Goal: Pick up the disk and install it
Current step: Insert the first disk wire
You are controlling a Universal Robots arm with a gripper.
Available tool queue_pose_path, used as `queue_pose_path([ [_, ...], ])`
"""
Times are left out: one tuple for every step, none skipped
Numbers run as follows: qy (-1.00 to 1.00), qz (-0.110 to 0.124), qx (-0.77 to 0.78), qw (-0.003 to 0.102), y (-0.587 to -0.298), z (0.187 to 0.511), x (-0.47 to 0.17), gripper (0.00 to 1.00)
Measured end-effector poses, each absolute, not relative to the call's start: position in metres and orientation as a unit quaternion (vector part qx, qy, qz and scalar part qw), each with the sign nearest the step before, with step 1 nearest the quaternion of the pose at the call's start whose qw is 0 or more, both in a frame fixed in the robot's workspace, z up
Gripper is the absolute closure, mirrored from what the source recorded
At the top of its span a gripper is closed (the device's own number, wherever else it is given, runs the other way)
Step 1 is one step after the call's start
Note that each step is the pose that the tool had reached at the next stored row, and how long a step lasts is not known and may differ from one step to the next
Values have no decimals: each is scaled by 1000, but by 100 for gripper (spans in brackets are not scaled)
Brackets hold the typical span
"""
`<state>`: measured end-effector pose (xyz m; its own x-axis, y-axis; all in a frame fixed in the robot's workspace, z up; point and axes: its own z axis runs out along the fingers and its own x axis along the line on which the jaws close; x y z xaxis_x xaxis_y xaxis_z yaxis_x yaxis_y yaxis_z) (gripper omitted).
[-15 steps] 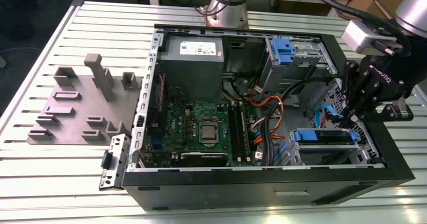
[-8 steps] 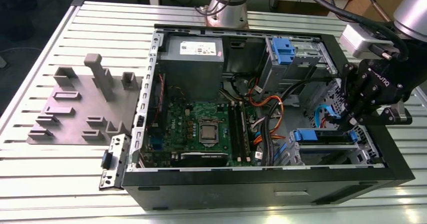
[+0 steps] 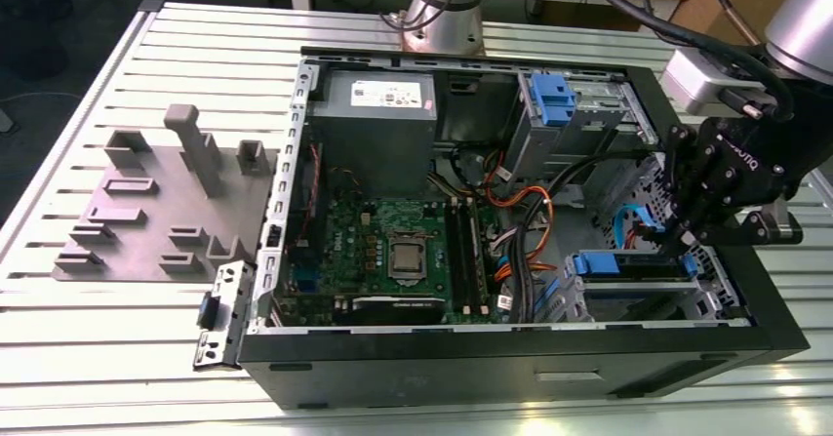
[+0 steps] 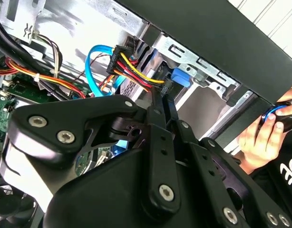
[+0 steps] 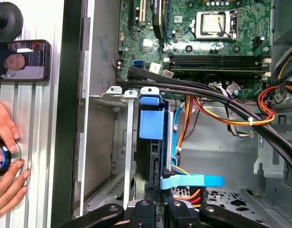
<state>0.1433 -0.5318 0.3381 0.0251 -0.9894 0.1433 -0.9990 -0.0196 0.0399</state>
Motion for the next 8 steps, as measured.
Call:
queue_pose_path([
  [-697, 39, 713, 66, -532, 338, 143, 84],
  [-697, 40, 713, 67, -532, 338, 143, 84],
  [-697, 41, 713, 68, -532, 338, 143, 84],
  [-697, 42, 713, 68, -532, 338, 143, 84],
  [-697, 42, 713, 68, -532, 337, 143, 84],
  [-697, 42, 713, 68, -532, 336, 143, 84],
  [-697, 42, 713, 68, -532, 336, 143, 84],
  [-697, 42, 713, 68, -532, 335, 143, 84],
])
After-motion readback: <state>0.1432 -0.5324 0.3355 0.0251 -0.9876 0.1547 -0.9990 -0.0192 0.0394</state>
